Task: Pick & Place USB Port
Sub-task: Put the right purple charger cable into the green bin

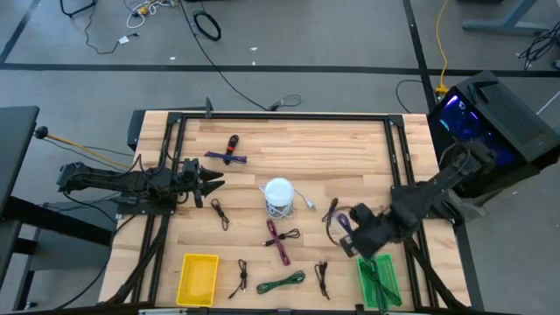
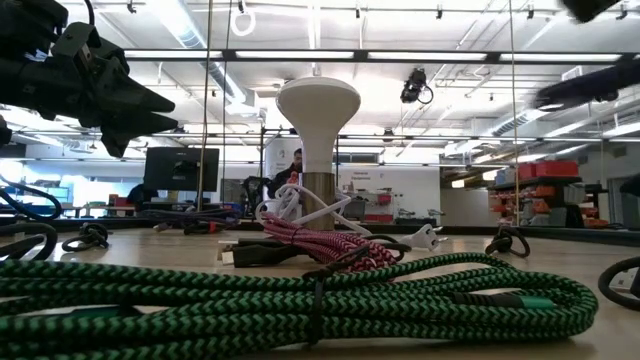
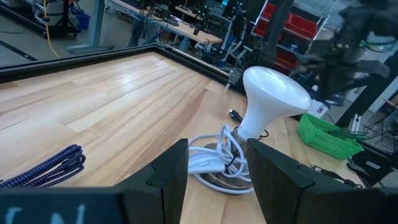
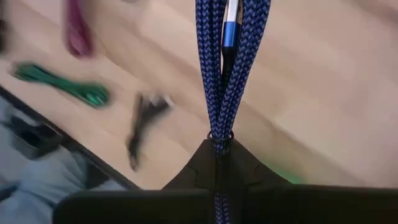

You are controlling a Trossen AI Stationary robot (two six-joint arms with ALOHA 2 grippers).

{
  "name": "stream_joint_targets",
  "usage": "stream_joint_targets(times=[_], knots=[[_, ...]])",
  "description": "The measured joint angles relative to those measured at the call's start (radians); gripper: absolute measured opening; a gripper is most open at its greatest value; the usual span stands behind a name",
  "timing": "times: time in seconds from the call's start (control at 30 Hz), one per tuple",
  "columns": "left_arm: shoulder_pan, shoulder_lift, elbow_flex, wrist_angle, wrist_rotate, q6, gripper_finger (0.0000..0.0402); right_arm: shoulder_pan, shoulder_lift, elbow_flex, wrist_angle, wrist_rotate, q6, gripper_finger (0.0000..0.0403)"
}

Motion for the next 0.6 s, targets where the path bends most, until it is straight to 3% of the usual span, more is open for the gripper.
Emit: stream_joint_targets(times=[0.13,0.4,0.6], knots=[[0.000,0.000,0.000,0.001,0.000,-0.005,0.0167,0.091,0.098,0.101,-0.107,-0.051,0.152,0.0006],[0.000,0.000,0.000,0.002,0.000,-0.007,0.0167,0.233,0.245,0.311,-0.158,-0.067,0.361,0.0006],[0.000,0.000,0.000,0.002,0.000,-0.007,0.0167,0.310,0.320,0.434,-0.232,-0.154,0.546,0.0006]])
